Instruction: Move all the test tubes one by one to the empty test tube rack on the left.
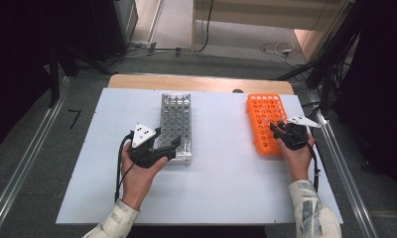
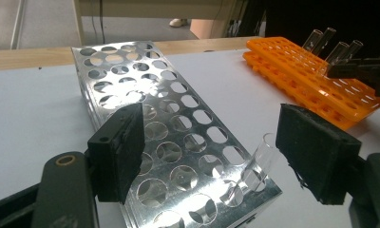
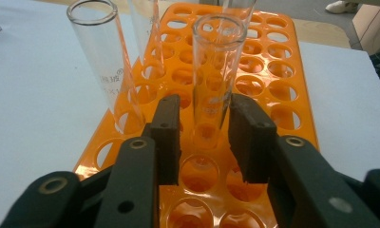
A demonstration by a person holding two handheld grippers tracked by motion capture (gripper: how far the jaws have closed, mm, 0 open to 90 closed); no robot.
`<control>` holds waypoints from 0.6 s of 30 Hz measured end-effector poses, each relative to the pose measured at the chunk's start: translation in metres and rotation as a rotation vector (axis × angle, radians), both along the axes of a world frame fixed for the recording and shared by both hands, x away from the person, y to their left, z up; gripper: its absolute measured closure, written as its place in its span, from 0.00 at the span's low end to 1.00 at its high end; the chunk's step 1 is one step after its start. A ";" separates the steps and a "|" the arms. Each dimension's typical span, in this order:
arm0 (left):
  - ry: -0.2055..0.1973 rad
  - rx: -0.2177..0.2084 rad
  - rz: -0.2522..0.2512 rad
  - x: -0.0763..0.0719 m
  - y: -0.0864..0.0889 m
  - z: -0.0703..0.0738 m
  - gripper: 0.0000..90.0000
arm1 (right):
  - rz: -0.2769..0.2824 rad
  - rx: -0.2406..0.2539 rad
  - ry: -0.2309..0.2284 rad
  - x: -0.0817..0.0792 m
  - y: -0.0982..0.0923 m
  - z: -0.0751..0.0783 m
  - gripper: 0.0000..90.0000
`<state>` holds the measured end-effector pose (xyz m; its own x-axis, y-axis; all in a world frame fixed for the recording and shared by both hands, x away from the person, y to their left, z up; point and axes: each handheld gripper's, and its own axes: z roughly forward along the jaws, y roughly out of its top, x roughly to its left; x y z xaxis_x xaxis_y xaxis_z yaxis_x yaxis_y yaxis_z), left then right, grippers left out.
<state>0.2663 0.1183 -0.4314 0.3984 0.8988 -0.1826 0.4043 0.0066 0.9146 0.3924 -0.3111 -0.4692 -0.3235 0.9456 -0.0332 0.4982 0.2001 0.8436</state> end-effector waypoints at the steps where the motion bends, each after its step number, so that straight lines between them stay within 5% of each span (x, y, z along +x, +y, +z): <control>1: 0.000 0.000 0.000 0.000 0.000 0.000 0.27 | -0.001 0.000 0.000 0.000 0.000 0.000 0.74; 18: 0.000 0.000 0.003 0.000 0.001 0.001 0.27 | 0.002 0.008 -0.033 -0.003 -0.001 0.016 0.81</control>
<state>0.2659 0.1195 -0.4308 0.3960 0.9000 -0.1823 0.4042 0.0074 0.9147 0.3896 -0.3121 -0.4531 -0.3238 0.9454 -0.0359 0.4699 0.1937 0.8612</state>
